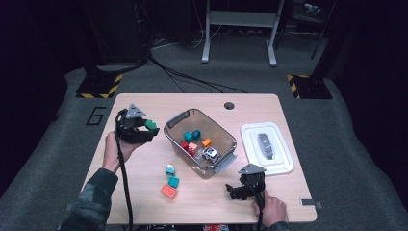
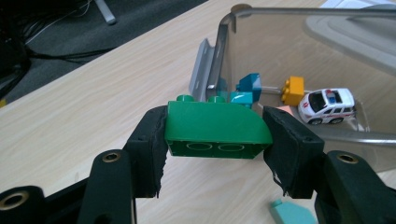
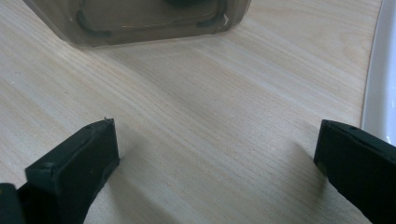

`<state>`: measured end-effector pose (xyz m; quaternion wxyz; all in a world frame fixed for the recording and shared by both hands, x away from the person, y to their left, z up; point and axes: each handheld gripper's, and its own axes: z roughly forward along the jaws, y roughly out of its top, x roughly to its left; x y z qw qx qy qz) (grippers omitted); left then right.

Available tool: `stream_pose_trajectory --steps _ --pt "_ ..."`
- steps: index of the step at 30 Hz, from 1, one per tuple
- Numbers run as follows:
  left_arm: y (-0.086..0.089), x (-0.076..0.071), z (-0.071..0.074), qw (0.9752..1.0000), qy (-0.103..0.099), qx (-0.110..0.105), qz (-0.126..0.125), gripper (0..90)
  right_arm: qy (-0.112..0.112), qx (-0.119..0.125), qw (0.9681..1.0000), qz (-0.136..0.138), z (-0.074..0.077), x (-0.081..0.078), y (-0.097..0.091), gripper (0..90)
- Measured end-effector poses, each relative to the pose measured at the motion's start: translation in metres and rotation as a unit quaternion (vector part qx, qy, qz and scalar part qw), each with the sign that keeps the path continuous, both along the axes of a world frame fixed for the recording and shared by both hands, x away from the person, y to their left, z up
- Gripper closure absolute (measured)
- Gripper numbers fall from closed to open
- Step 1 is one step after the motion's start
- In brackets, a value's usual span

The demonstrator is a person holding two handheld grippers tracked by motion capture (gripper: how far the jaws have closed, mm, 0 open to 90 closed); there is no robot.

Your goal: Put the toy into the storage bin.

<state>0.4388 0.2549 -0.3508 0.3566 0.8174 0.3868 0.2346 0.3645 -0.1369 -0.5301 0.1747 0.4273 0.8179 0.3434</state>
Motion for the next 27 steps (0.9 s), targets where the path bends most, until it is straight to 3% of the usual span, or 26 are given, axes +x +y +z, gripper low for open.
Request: stream_pose_trajectory --steps 8,15,27 --pt "-0.023 0.009 0.004 0.9998 0.001 0.006 -0.02 43.3 0.0 -0.002 1.0 0.002 0.0 0.0 0.0 0.0" --pt "-0.041 0.016 -0.001 0.9995 0.009 0.005 -0.029 43.2 0.0 0.0 1.0 0.0 0.0 0.0 0.0 0.0" --pt "-0.061 0.028 -0.025 0.998 0.045 0.018 -0.04 43.2 -0.001 -0.003 1.0 0.003 0.0 0.0 -0.001 0.0"
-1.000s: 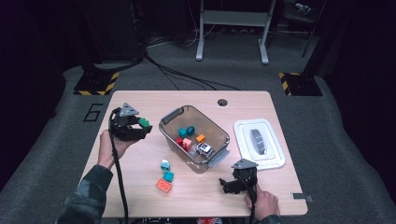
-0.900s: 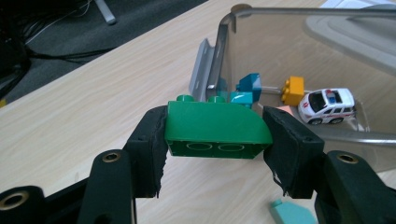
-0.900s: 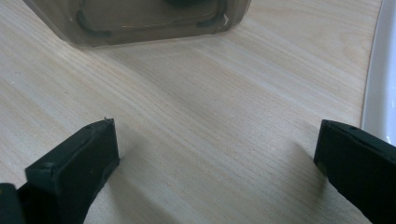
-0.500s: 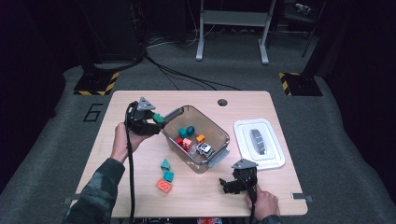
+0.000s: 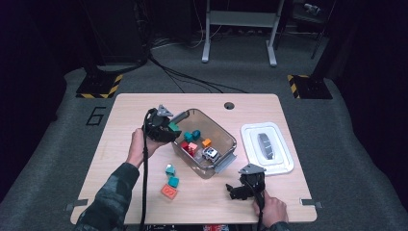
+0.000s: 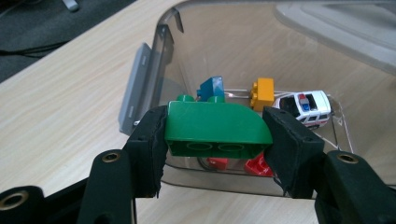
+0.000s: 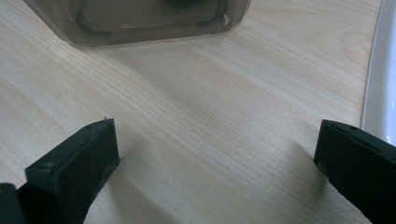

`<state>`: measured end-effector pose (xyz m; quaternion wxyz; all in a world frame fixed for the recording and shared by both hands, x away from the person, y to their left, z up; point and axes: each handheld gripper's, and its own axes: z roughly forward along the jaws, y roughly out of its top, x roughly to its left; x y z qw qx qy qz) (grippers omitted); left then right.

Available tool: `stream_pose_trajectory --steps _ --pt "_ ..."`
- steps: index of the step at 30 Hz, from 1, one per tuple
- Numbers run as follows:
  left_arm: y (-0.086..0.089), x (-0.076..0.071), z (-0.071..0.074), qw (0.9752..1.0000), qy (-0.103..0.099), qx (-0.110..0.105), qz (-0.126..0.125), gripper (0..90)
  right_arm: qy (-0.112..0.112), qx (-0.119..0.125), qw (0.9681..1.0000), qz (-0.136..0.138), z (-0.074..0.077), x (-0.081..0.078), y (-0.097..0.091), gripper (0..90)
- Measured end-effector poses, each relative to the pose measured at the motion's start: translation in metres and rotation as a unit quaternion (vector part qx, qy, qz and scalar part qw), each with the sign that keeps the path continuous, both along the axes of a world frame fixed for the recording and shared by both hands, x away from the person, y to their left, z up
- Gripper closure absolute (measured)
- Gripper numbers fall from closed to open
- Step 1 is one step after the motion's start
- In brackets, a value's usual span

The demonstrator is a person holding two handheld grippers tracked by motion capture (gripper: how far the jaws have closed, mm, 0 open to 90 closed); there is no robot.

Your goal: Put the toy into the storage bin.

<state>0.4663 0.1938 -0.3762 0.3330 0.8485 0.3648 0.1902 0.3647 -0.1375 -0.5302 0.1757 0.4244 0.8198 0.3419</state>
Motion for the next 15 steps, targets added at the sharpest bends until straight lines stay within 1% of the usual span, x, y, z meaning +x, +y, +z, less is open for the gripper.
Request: stream_pose_trajectory --steps 3,5,7,9,11,14,15 --pt "-0.0021 0.0007 -0.0042 1.0 0.008 0.005 -0.002 43.2 0.001 0.003 1.0 -0.003 0.0 -0.0001 0.0007 0.0" --pt "-0.0028 0.0013 -0.0065 0.9998 0.015 0.011 -0.007 43.1 0.0 0.0 1.0 0.0 0.0 0.0 0.0001 0.0" --pt "-0.0032 0.0011 -0.0085 0.9997 0.021 0.011 -0.006 43.1 0.0 0.0 1.0 0.0 0.0 0.0 0.0001 0.0" --pt "-0.0024 0.0009 -0.0093 0.9997 0.019 0.011 -0.006 43.1 0.0 0.0 1.0 0.0 0.0 0.0 0.0 0.0" --pt "-0.0011 0.0007 -0.0094 0.9997 0.022 0.012 -0.007 43.0 0.0 0.0 1.0 0.0 0.0 0.0 0.0001 0.0" --pt "0.0005 -0.0004 -0.0093 0.9997 0.024 0.008 -0.006 42.8 0.001 0.002 1.0 -0.003 0.0 -0.0001 0.0005 0.0" --pt "0.0009 -0.0015 -0.0092 0.9998 0.021 0.004 -0.003 42.7 0.0 0.0 1.0 0.0 0.0 0.0 0.0 0.0"
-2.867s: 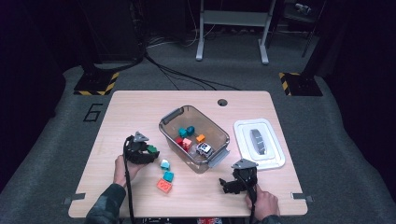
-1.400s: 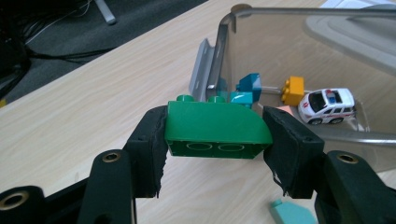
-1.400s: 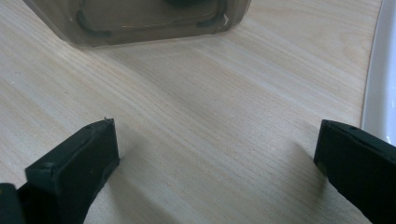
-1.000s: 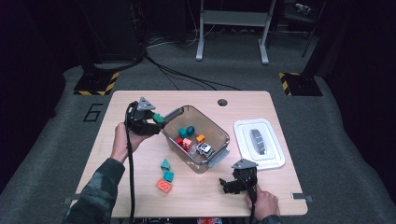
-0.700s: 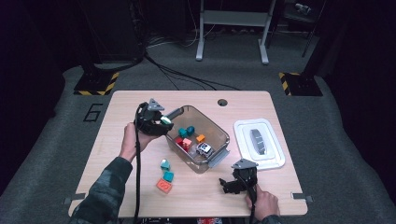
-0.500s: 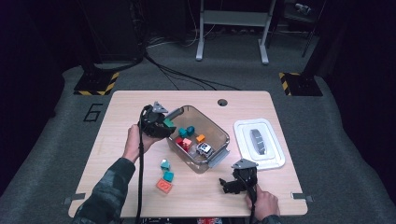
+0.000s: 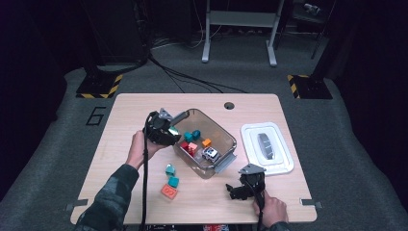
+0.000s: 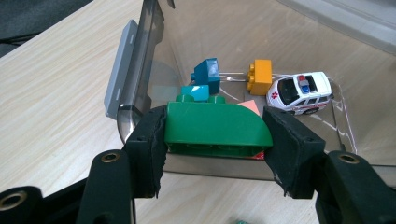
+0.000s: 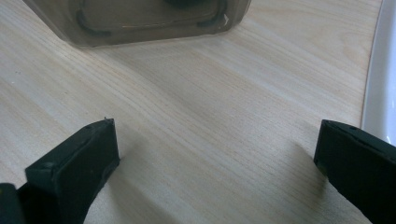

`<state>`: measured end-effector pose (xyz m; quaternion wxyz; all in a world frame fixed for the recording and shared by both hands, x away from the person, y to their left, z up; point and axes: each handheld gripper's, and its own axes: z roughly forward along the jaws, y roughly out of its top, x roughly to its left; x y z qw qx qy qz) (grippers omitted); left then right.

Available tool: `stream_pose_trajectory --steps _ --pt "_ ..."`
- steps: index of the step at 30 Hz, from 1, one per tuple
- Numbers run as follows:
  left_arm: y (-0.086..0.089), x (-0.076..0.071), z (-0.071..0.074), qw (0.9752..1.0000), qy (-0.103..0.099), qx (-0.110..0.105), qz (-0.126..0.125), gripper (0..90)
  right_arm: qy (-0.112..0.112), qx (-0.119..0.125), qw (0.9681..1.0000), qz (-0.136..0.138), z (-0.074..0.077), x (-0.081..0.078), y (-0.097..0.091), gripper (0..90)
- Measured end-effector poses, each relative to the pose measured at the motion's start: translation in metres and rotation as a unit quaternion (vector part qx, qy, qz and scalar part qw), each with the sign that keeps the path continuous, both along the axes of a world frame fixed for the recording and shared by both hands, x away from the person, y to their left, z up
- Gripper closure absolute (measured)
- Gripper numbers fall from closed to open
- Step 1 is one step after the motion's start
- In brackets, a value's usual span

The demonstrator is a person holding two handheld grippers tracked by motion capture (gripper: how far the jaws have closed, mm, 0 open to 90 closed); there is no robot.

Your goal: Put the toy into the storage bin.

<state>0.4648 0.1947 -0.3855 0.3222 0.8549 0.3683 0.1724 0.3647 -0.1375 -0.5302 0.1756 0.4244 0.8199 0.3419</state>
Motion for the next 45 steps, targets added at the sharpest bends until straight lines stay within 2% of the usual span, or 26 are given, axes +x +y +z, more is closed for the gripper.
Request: stream_pose_trajectory --steps 3,4,7,12,15,19,24,27,30,32,33,34,35,36,39,40,43,45 --pt "0.002 -0.002 0.002 1.0 -0.002 0.002 -0.003 40.5 0.0 0.0 1.0 0.0 0.0 0.0 0.0 0.0" --pt "0.002 -0.004 0.003 1.0 -0.004 -0.001 -0.002 34.5 0.0 0.0 1.0 0.0 0.0 0.0 0.0 0.0" --pt "0.007 -0.012 0.009 0.9999 -0.014 -0.004 -0.004 28.2 0.0 0.0 1.0 0.0 0.0 0.0 0.0 0.0" --pt "0.02 -0.027 0.013 0.9995 -0.027 -0.015 0.007 18.8 0.0 0.001 1.0 0.0 0.0 0.0 0.0 0.0" --pt "0.026 -0.034 0.01 0.9993 -0.028 -0.019 0.016 15.3 0.0 0.0 1.0 0.0 0.0 0.0 0.0 0.0" --pt "0.038 -0.042 0.002 0.999 -0.03 -0.023 0.026 14.4 0.0 0.001 1.0 0.0 0.0 0.0 0.0 0.0" --pt "0.053 -0.049 -0.015 0.999 -0.011 -0.025 0.036 11.8 0.001 0.003 1.0 -0.003 0.0 0.0 0.001 0.0" --pt "0.056 -0.052 -0.025 0.9988 -0.004 -0.028 0.04 10.4 0.0 0.0 1.0 0.0 0.0 0.0 0.0 0.0" --pt "0.055 -0.057 -0.039 0.9984 0.002 -0.029 0.048 9.4 0.0 0.0 1.0 0.0 0.0 0.0 0.0 0.0" --pt "0.052 -0.059 -0.048 0.9987 0.009 -0.02 0.045 8.7 0.0 0.001 1.0 -0.001 0.0 0.0 0.0 0.0" --pt "0.052 -0.059 -0.048 0.9987 0.009 -0.02 0.045 8.3 0.0 0.0 1.0 0.0 0.0 0.0 0.0 0.0" --pt "0.049 -0.06 -0.059 0.9985 0.019 -0.026 0.045 7.8 0.0 0.002 1.0 -0.002 0.0 0.0 0.0 0.0" --pt "0.047 -0.061 -0.063 0.9985 0.022 -0.022 0.045 7.3 0.0 0.0 1.0 0.0 0.0 0.0 0.0 0.0" --pt "0.046 -0.061 -0.065 0.9987 0.022 -0.016 0.044 7.0 0.001 0.003 1.0 -0.003 0.0 0.0 0.001 0.0" --pt "0.042 -0.061 -0.074 0.9985 0.029 -0.017 0.042 5.1 0.0 0.0 1.0 0.0 0.0 0.0 0.0 0.0" --pt "0.04 -0.061 -0.078 0.9981 0.032 -0.026 0.045 4.7 0.0 0.0 1.0 0.0 0.0 0.0 0.0 0.0" --pt "0.036 -0.061 -0.083 0.9981 0.033 -0.027 0.045 3.5 0.0 0.0 1.0 0.0 0.0 0.0 0.0 0.0" --pt "0.032 -0.061 -0.09 0.9978 0.042 -0.028 0.044 3.3 0.0 0.0 1.0 0.0 0.0 0.0 0.0 0.0"
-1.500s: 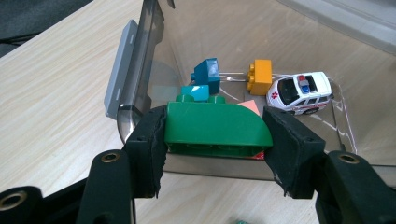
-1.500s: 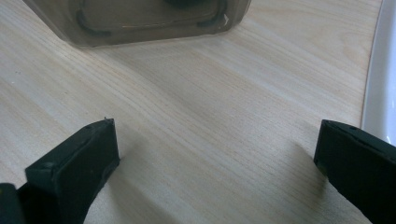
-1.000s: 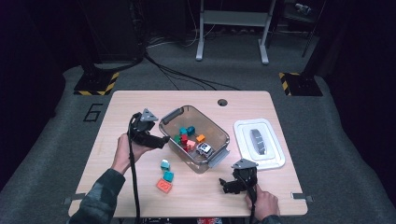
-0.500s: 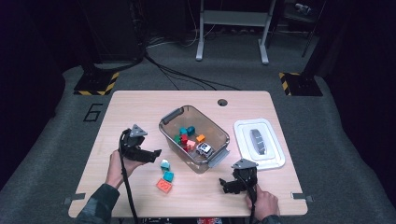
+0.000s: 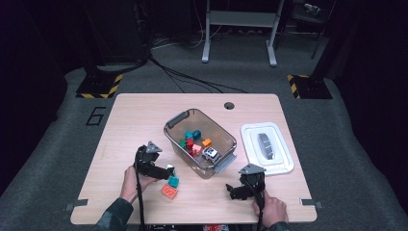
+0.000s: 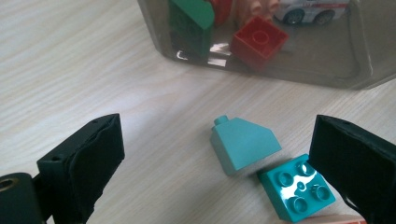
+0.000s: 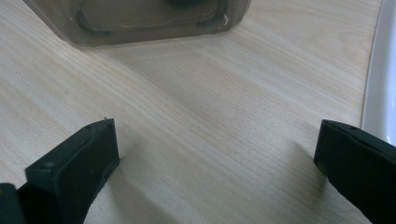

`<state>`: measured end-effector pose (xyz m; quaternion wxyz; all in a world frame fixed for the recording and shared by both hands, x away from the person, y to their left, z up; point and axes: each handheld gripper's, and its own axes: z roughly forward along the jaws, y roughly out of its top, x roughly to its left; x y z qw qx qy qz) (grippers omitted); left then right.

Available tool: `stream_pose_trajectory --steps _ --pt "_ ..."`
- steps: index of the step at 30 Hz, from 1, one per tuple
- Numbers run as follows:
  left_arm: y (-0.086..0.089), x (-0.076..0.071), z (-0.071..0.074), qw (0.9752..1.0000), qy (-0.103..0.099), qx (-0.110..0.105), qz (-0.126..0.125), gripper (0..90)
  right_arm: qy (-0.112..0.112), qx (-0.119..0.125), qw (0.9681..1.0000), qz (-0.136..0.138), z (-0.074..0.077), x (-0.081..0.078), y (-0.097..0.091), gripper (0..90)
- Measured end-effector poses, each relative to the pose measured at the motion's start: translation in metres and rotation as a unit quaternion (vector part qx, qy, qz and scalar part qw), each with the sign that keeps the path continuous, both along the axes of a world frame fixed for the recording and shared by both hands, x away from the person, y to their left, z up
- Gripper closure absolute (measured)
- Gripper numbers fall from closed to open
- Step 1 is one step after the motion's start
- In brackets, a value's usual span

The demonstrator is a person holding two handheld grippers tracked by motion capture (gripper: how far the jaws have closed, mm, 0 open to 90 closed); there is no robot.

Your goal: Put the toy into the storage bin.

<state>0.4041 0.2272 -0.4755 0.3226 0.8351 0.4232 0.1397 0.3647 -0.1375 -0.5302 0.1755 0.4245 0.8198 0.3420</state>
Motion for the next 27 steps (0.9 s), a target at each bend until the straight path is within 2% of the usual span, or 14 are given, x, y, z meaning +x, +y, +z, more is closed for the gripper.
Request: stream_pose_trajectory --steps 6,9,11,12,14,22,27 --pt "-0.006 0.001 -0.008 1.0 0.006 -0.003 -0.005 6.3 0.0 0.0 1.0 0.0 0.0 0.0 0.0 0.0" --pt "-0.011 0.001 -0.012 0.9999 0.01 -0.008 -0.008 11.8 0.0 0.001 1.0 -0.001 0.0 0.0 0.0 0.0" --pt "-0.012 0.001 -0.014 0.9999 0.01 -0.003 -0.008 15.0 0.0 0.0 1.0 0.0 0.0 0.0 0.0 0.0" --pt "-0.012 0.002 -0.014 0.9999 0.011 -0.002 -0.012 18.2 0.0 0.0 1.0 0.0 0.0 0.0 0.0 0.0" --pt "-0.012 0.001 -0.016 1.0 0.008 -0.004 -0.005 27.5 0.0 0.0 1.0 0.0 0.0 0.0 0.0 0.0" --pt "-0.009 -0.001 -0.023 0.9997 0.019 0.003 -0.011 43.1 0.0 0.0 1.0 0.0 0.0 0.0 0.0 0.0" --pt "-0.009 -0.003 -0.026 0.9999 0.01 -0.004 -0.007 52.3 0.0 0.0 1.0 0.0 0.0 0.0 0.0 0.0"
